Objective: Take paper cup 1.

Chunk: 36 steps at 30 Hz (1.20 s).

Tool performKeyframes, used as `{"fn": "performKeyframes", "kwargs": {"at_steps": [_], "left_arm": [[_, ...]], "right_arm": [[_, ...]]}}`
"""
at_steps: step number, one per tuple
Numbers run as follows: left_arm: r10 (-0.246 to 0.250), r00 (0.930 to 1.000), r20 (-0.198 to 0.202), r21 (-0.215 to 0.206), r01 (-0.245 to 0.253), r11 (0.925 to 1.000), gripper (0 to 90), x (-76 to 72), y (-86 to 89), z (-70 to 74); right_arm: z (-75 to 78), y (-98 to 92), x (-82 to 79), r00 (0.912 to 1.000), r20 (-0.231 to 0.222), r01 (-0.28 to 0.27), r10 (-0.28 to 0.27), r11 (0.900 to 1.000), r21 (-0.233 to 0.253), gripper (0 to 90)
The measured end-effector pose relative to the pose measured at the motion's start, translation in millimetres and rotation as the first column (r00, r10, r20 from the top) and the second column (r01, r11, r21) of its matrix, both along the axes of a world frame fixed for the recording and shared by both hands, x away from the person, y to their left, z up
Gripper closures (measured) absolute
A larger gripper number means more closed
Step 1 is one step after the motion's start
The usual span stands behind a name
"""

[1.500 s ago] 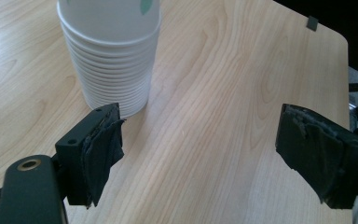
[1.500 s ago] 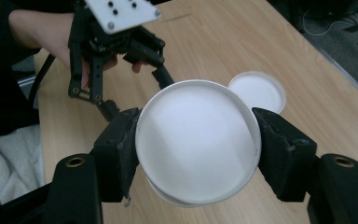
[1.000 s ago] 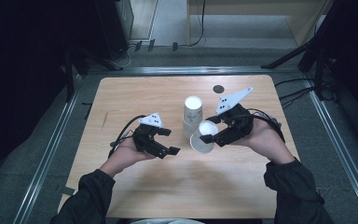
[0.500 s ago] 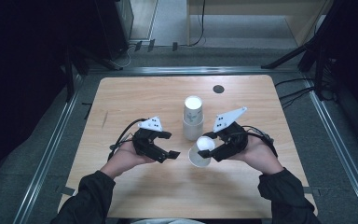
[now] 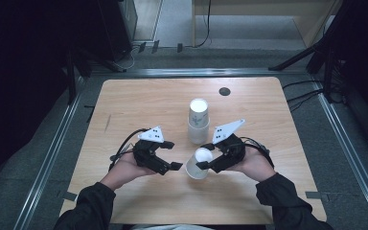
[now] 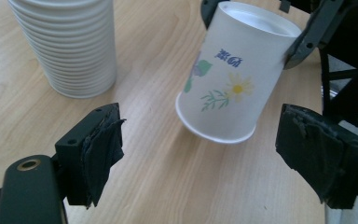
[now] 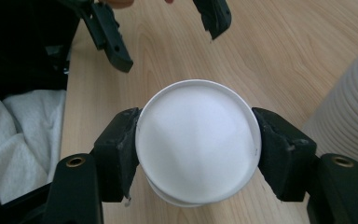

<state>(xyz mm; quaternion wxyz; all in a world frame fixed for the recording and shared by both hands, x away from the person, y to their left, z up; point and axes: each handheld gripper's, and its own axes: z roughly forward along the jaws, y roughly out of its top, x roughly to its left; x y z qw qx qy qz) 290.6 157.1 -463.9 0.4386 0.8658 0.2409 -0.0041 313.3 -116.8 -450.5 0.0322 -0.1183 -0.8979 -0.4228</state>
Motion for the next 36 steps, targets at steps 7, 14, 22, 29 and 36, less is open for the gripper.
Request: {"fn": "performKeyframes", "kwargs": {"at_steps": [7,14,22,29,36], "left_arm": [[-0.006,0.9999,-0.013,-0.061,0.005,0.9981,12.7,-6.0,5.3,-2.8],[0.000,0.9999,-0.010,-0.063,-0.001,0.9980,12.7,-11.1,5.2,-7.0],[-0.025,0.9997,0.006,-0.068,0.025,0.9974,13.0,-14.5,-1.1,-8.7],[-0.042,0.9987,0.030,-0.092,0.045,0.9947,13.7,-17.5,-4.6,-7.5],[-0.036,0.9969,0.070,-0.089,0.042,0.9951,17.9,-18.6,-3.3,-5.8]], "right_arm": [[2.9,12.4,5.8,0.9991,-0.027,-0.032,0.034,0.997,0.068,36.3],[10.6,21.8,7.4,0.9979,-0.026,-0.056,0.060,0.992,0.115,36.4],[16.4,30.1,4.3,0.9960,-0.027,-0.081,0.085,0.987,0.142,36.4],[18.5,34.8,2.3,0.9944,-0.052,-0.081,0.092,0.981,0.178,36.5],[21.3,34.8,2.3,0.9926,-0.072,-0.080,0.097,0.973,0.218,36.5]]}}
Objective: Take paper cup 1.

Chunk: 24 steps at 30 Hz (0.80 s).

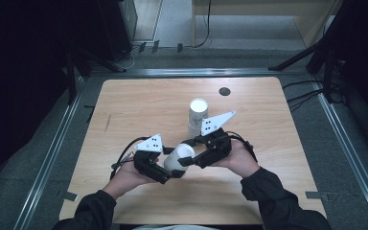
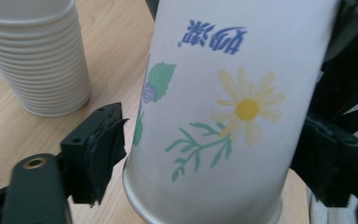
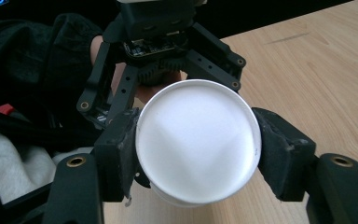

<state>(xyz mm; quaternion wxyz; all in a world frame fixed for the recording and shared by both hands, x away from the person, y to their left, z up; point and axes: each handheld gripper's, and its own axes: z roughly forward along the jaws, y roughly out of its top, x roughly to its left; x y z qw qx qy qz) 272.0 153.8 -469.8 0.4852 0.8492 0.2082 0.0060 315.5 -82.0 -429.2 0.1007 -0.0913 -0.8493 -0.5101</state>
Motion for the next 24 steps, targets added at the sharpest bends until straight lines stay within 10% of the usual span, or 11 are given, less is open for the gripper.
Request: {"fn": "performKeyframes", "kwargs": {"at_steps": [15,24], "left_arm": [[-0.033,0.9994,-0.003,0.051,0.034,0.9981,28.3,3.6,11.3,9.6],[-0.043,0.9987,-0.028,0.148,0.046,0.9879,28.3,15.1,17.2,16.5]], "right_arm": [[-0.3,-10.7,2.4,0.9995,0.025,0.018,-0.018,1.000,-0.007,25.5],[-13.3,-25.2,-7.3,0.9951,0.087,0.056,-0.047,0.993,-0.105,27.7]]}}
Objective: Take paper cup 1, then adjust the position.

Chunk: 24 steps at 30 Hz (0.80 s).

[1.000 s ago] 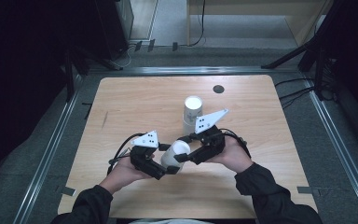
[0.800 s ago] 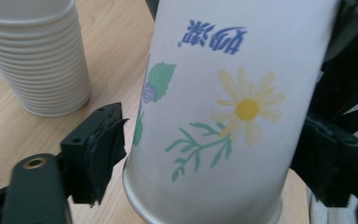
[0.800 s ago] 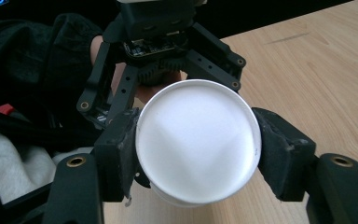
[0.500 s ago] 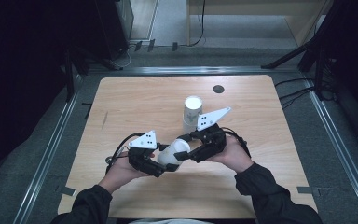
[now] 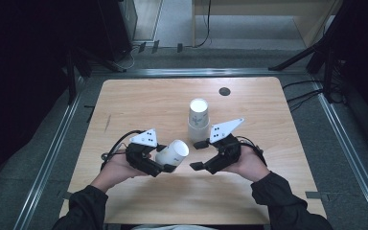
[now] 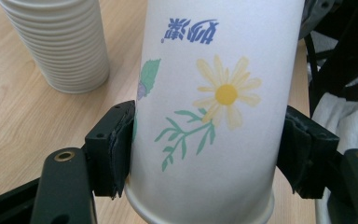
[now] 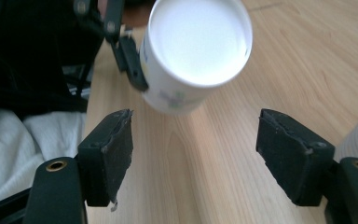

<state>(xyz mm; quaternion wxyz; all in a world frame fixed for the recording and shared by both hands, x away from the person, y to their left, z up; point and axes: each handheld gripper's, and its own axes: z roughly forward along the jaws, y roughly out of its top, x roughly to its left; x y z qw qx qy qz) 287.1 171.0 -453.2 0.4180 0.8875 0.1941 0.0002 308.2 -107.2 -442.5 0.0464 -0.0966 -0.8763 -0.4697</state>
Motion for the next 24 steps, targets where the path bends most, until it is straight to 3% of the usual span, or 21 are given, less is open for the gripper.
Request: {"fn": "performKeyframes", "kwargs": {"at_steps": [8,13,15,24], "left_arm": [[-0.029,0.9995,-0.013,0.060,0.030,0.9978,28.5,9.1,-5.6,3.1],[-0.069,0.9973,-0.026,0.115,0.072,0.9908,28.5,13.8,-12.7,1.6],[-0.084,0.9956,-0.040,0.122,0.089,0.9886,28.4,16.2,-14.4,0.6],[-0.125,0.9914,-0.039,0.179,0.130,0.9753,28.3,20.8,-25.2,-1.6]], "right_arm": [[-14.9,-6.8,-7.9,0.9993,0.031,0.023,-0.021,0.998,-0.065,29.4],[-21.1,-11.9,-6.9,0.9986,0.019,0.051,-0.050,0.997,-0.051,29.4],[-21.7,-14.2,-7.8,0.9985,0.016,0.053,-0.053,0.997,-0.053,28.9],[-25.7,-16.3,-9.6,0.9984,0.014,0.056,-0.055,0.997,-0.047,28.4]]}}
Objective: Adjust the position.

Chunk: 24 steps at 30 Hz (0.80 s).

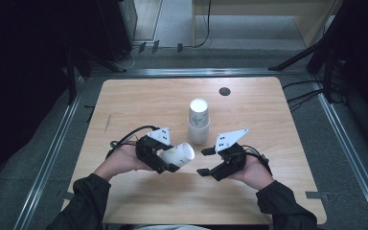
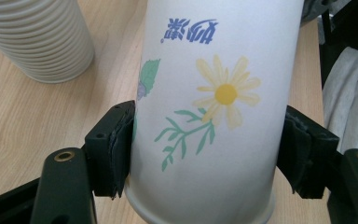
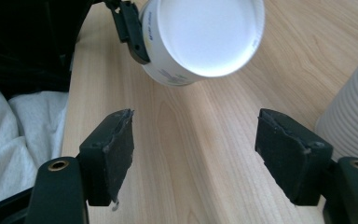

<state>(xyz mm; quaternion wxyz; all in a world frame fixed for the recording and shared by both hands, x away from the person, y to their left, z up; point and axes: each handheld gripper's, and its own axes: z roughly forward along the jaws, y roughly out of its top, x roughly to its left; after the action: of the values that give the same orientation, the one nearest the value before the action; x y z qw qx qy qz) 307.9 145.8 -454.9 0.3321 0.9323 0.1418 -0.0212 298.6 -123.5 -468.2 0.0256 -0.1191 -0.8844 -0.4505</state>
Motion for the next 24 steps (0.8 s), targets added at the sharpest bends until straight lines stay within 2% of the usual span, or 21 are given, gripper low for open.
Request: {"fn": "performKeyframes", "kwargs": {"at_steps": [5,10,14,24], "left_arm": [[-0.026,0.9996,0.010,0.035,0.025,0.9991,28.3,-1.5,-6.7,-2.7],[-0.046,0.9989,0.012,0.064,0.045,0.9970,28.3,-3.6,-10.5,-5.2],[-0.061,0.9979,0.020,0.097,0.059,0.9936,28.3,-4.8,-14.8,-6.4],[-0.121,0.9926,-0.004,0.129,0.121,0.9843,28.3,-7.4,-25.6,-12.5]], "right_arm": [[-2.8,2.1,-2.2,0.9999,0.001,-0.013,0.013,1.000,-0.009,28.3],[-4.5,4.7,0.9,0.9998,0.002,-0.019,0.019,1.000,0.002,28.3],[-6.8,7.6,0.8,0.9995,-0.004,-0.031,0.031,1.000,-0.005,28.2],[-8.7,12.7,0.4,0.9981,0.001,-0.061,0.061,0.998,-0.004,27.3]]}}
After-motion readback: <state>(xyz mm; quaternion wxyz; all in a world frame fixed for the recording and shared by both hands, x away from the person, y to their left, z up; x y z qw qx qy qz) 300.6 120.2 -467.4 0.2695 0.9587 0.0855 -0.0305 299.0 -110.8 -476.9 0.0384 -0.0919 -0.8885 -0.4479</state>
